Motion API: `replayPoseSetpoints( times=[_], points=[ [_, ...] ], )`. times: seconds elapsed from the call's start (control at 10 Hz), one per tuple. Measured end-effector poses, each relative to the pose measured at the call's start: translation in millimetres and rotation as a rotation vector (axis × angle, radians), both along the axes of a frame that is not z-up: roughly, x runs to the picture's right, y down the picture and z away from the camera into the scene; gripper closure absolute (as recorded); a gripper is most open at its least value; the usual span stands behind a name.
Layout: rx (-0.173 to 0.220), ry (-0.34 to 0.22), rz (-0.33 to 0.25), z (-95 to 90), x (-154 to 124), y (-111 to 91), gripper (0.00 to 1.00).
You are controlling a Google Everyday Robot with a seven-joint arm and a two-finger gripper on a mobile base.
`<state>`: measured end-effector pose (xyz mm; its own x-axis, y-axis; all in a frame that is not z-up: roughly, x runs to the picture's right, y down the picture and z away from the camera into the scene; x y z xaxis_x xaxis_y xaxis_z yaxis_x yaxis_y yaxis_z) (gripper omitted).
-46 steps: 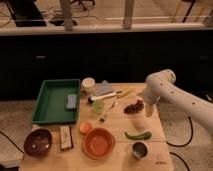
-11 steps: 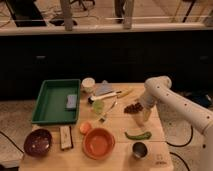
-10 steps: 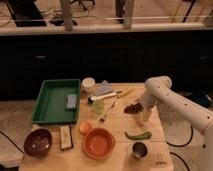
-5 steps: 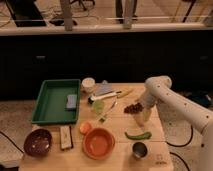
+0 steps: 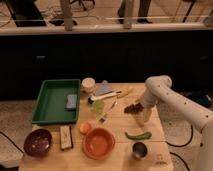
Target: Place grapes in red bowl
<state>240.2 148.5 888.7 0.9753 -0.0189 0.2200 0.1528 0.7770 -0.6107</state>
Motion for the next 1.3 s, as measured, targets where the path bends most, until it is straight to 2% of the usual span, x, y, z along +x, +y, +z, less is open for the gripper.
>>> replayPoseSetpoints(
  times=[1.3],
  points=[
    [-0.033,0.014,0.027,-3.8,4.3,2.3,0.20]
  ],
)
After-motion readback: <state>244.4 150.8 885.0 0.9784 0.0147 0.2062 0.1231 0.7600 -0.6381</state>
